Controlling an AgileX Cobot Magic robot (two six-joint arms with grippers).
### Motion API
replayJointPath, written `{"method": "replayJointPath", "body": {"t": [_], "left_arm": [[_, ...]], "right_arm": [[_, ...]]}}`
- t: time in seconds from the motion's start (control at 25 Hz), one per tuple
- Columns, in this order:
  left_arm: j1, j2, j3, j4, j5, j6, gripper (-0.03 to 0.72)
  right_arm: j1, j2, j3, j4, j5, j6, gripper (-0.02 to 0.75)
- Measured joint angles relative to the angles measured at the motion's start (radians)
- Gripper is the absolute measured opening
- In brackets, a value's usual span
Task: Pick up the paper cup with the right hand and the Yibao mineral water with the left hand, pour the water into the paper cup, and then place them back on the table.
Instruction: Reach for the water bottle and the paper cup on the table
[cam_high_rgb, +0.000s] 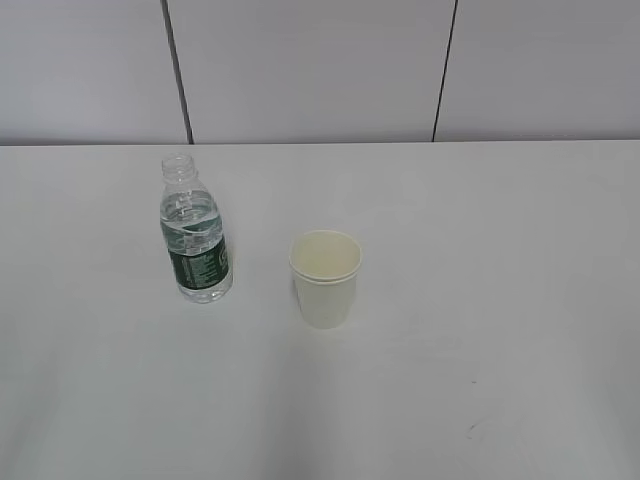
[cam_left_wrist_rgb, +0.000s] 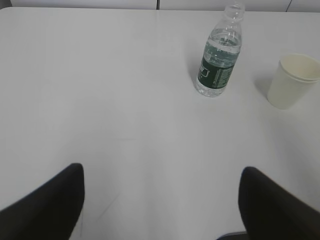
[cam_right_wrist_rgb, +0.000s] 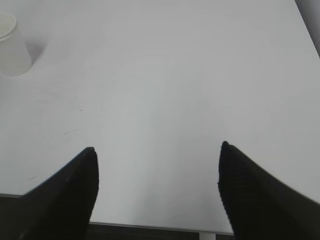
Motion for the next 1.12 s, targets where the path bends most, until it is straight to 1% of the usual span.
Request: {"method": "replayJointPath", "body": {"t": [0.52,0.6,0.68,0.72,0.84,1.04,1.12], "left_arm": [[0.0,0.0,0.0,0.0,0.0,0.0,0.574],[0.0,0.0,0.0,0.0,0.0,0.0,0.574],[0.0,0.0,0.0,0.0,0.0,0.0,0.574],[0.0,0.0,0.0,0.0,0.0,0.0,0.574],[0.0,0.0,0.0,0.0,0.0,0.0,0.574],[0.0,0.0,0.0,0.0,0.0,0.0,0.574],[0.0,0.0,0.0,0.0,0.0,0.0,0.574]], "right_arm": [[0.0,0.0,-0.002,0.0,-0.002,0.0,0.585],[0.0,0.0,-0.011,0.0,-0.045,0.0,0.585],[0.0,0.008,-0.011,0.0,-0.171,0.0,0.585],[0.0,0.018,-0.002,0.0,-0.258,0.0,0.585],[0.0,0.081,0.067,0.0,-0.462,0.0,0.585],[0.0,0.178,0.287,0.007,-0.883,0.0,0.585],[0.0,0.237,0.36,0.017,-0.983,0.0,0.585]]}}
